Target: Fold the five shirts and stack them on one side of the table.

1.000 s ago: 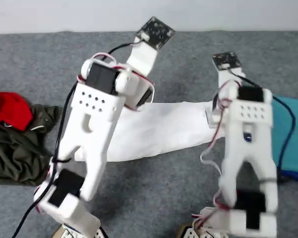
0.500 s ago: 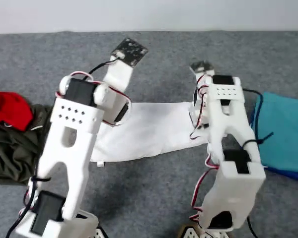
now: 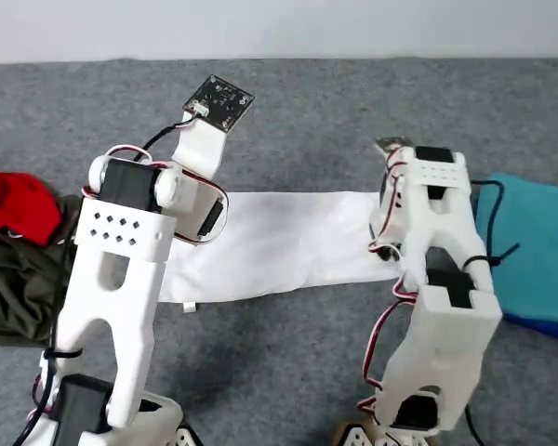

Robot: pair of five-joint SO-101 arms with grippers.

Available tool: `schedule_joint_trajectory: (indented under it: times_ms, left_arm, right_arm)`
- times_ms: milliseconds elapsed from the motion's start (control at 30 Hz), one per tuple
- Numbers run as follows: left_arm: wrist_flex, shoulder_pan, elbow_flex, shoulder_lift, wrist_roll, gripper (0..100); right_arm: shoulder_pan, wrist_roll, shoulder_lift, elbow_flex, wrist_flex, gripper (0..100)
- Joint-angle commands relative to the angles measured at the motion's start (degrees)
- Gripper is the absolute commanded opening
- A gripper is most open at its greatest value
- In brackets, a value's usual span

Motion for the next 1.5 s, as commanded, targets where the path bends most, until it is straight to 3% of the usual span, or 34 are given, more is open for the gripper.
schedule_joint_trajectory:
  times_ms: [0,100,267,467,600,933,1467]
  left_arm:
    - [-1.1,-1.3,-0.2,-1.8,0.7,1]
    - [-1.1,-6.2,-0.1,-1.6,2.8,2]
    - [-2.1,-16.2,1.5,1.7,3.2,18]
    - [-5.7,-20.9,2.7,14.4,2.8,20]
    - [-8.9,-21.9,2.6,23.0,2.8,20]
    - [-10.9,-22.0,-3.9,36.6,3.2,23]
    - [-9.1,-23.7,-13.3,50.5,3.3,20]
  right_arm:
    - [-3.6,0.1,-7.3,-4.2,2.2,6.4]
    - [-6.7,0.0,-11.3,-6.2,5.0,6.4]
    - [-9.9,0.0,-18.4,-9.6,9.5,6.4]
    - [-9.1,0.1,-27.0,-13.3,14.1,6.5]
    - [-8.5,0.1,-32.7,-15.1,19.0,6.7]
    - [-1.8,0.1,-45.7,-14.9,19.3,6.8]
    - [2.4,0.1,-47.0,-14.9,19.3,6.8]
